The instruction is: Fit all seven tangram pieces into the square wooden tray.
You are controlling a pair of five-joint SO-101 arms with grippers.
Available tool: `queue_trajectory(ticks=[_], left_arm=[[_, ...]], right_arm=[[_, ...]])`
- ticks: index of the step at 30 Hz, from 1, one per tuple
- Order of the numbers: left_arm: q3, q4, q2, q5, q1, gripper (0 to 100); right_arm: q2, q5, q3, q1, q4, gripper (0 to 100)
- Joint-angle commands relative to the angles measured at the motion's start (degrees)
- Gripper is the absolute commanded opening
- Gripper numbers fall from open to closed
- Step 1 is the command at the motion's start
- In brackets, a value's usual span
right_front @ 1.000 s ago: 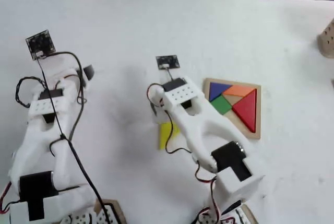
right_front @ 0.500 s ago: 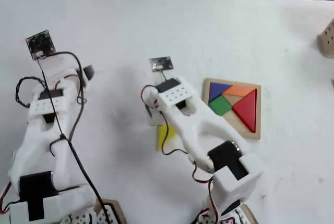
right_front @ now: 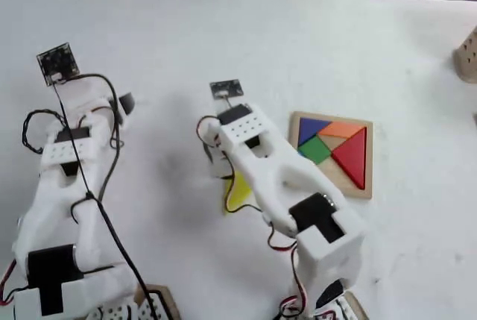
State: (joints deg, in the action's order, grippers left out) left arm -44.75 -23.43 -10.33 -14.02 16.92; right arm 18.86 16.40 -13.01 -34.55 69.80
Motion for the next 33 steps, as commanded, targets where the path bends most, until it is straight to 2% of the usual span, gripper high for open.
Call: queue_trajectory(ticks=[1, 11, 17, 22, 25, 28, 33], left_arm=[[0.53, 1.67, -0.13, 0.35, -0.84, 27], [0.44, 1.67, -0.13, 0.35, -0.75, 27], [0.44, 1.67, -0.13, 0.35, -0.75, 27], [0.35, 1.67, -0.13, 0.35, -0.75, 27], [0.44, 1.67, -0.13, 0.35, -0.75, 27], [0.44, 1.67, -0.13, 0.35, -0.75, 27], [0.62, 1.67, -0.13, 0.35, -0.75, 27]], right_arm=[[2.24, -1.58, 1.58, -2.07, 1.98, 29.0], [-1.98, -1.58, -2.73, -2.95, -1.80, 28.0], [-1.98, -1.23, -2.73, -3.21, -2.77, 9.1], [-1.98, -1.67, -2.81, -3.21, -3.91, 7.2], [-2.51, -1.76, -2.64, -3.12, -3.82, 1.2], [-3.65, -1.85, -2.64, -2.86, -3.12, 1.7], [-10.77, -10.11, -2.99, -3.03, 2.15, 1.8]])
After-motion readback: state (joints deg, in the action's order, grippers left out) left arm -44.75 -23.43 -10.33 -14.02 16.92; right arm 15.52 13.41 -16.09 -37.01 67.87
